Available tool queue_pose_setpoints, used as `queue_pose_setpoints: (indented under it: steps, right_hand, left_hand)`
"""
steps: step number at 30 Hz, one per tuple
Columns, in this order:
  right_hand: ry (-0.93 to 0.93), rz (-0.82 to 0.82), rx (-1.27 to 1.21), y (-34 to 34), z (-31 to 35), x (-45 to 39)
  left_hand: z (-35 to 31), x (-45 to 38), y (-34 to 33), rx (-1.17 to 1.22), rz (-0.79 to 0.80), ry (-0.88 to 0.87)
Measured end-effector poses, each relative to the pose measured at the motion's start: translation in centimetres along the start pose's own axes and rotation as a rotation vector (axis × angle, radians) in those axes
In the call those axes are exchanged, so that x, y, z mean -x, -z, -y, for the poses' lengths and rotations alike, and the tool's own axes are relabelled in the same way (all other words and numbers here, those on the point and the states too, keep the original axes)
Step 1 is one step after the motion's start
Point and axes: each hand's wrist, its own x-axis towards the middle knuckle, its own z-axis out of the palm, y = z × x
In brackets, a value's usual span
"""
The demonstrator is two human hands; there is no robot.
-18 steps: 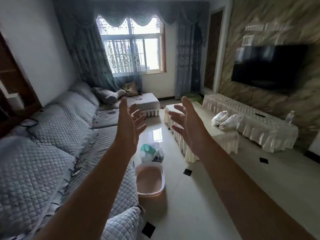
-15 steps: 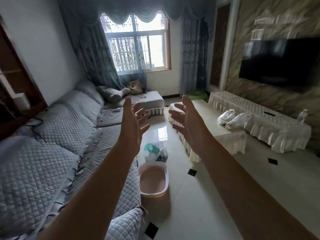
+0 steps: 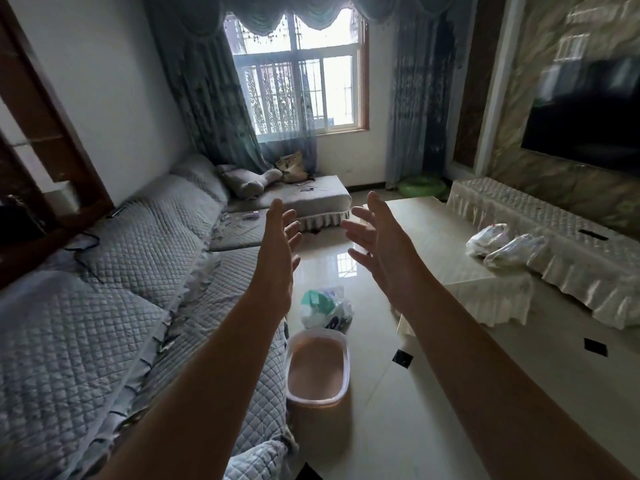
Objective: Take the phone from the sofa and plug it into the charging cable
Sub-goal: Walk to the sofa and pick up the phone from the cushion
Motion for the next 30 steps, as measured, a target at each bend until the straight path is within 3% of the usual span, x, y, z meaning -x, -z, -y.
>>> queue_pose_setpoints:
  steps: [16, 22, 30]
  right_hand:
    - [0.075, -0.090, 0.138, -2.2, 1.6, -19.1]
    - [0.051, -0.184, 0.153, -1.6, 1.0, -25.3]
    - [0.045, -0.146, 0.114, 0.6, 0.2, -34.0]
  left_hand:
    - [1.3, -23.0, -2.7, 0.062, 0.180, -0.071]
    - [2.8, -29.4, -3.5, 0.119, 0.220, 0.030]
    - [4.4, -37.2, -6.3, 0.126, 0.232, 0.042]
